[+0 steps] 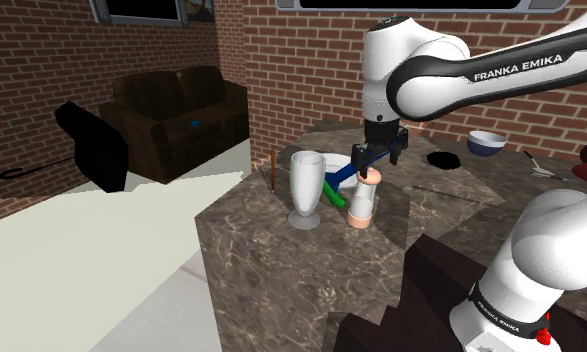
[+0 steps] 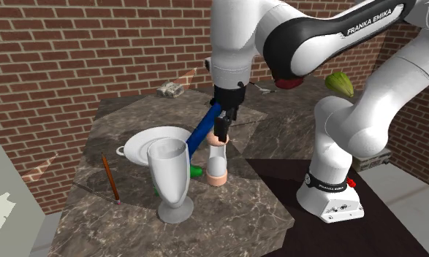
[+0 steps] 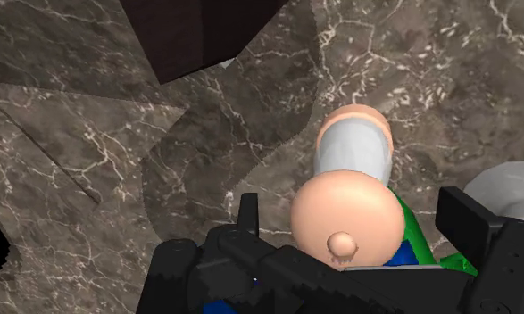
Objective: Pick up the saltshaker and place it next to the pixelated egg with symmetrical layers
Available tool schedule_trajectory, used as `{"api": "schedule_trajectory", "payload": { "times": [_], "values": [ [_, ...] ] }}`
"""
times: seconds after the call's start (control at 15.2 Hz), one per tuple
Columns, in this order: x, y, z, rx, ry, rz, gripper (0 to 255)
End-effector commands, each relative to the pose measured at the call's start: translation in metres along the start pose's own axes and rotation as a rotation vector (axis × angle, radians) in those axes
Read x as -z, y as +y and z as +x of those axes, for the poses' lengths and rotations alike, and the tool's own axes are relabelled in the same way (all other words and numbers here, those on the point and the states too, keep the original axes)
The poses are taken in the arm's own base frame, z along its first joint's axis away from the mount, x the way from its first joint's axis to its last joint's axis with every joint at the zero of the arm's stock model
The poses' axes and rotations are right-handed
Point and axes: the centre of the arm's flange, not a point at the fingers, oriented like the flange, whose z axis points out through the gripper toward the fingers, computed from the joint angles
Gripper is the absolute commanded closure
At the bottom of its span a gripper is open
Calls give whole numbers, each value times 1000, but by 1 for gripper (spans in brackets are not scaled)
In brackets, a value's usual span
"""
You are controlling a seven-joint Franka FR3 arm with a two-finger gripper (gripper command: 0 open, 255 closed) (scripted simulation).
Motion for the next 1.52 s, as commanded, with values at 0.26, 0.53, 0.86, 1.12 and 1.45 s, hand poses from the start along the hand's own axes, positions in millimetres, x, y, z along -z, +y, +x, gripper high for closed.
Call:
{"api": "schedule_trajectory", "payload": {
  "times": [0.26, 0.53, 0.86, 1.12, 1.45],
  "values": [
    [-31, -12, 7, -31, 21, -12, 0],
    [-50, -12, 8, -31, 21, -12, 0],
    [-50, -12, 8, -31, 21, -12, 0],
    [-50, -12, 8, -31, 21, -12, 255],
    [-50, -12, 8, -31, 21, -12, 255]
  ]
}}
